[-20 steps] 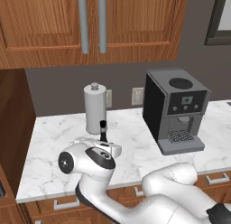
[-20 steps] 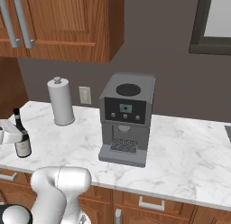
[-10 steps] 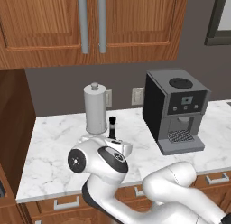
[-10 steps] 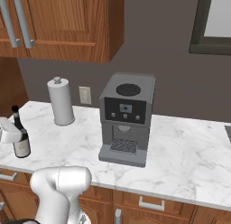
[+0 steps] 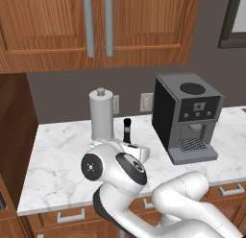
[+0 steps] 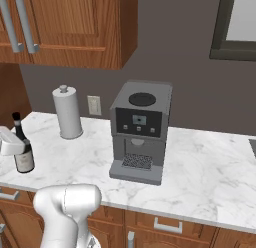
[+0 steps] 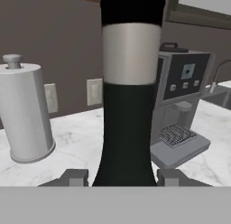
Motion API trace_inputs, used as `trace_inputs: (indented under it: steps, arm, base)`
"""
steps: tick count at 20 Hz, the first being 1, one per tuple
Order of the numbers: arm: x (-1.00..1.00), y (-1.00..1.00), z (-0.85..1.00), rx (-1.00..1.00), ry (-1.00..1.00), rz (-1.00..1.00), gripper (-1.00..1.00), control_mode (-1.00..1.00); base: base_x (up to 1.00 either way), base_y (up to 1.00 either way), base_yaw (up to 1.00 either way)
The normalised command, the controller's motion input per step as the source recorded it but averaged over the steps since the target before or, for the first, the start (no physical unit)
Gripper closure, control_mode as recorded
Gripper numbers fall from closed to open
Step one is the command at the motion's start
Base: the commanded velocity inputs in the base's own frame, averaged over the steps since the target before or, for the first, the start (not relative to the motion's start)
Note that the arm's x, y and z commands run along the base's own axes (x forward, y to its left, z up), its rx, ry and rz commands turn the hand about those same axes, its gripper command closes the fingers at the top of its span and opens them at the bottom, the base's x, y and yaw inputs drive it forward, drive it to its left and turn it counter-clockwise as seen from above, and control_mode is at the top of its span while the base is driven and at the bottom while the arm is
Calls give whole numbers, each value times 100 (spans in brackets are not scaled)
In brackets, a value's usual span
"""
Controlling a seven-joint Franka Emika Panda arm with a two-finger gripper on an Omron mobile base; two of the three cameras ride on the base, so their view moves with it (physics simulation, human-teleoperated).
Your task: There is a wine glass and glass cup on the dining counter. Place the wine bottle next to the wine glass and the juice bottle next to the glass cup.
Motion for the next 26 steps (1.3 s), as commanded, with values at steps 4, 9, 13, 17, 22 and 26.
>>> trace_inputs:
  steps: [4,9,13,17,22,26]
  arm:
    - [-3,-7,11,0,0,0,100,-100]
    - [-4,-5,6,0,0,0,100,-100]
    - [0,-1,0,0,0,-1,100,-100]
    - [0,0,0,0,0,0,100,-100]
    - [0,0,0,0,0,0,100,-100]
    - [0,0,0,0,0,0,100,-100]
  base:
    - [0,0,0]
    - [0,0,0]
    - [0,0,0]
    - [0,0,0]
    - [0,0,0]
    - [0,0,0]
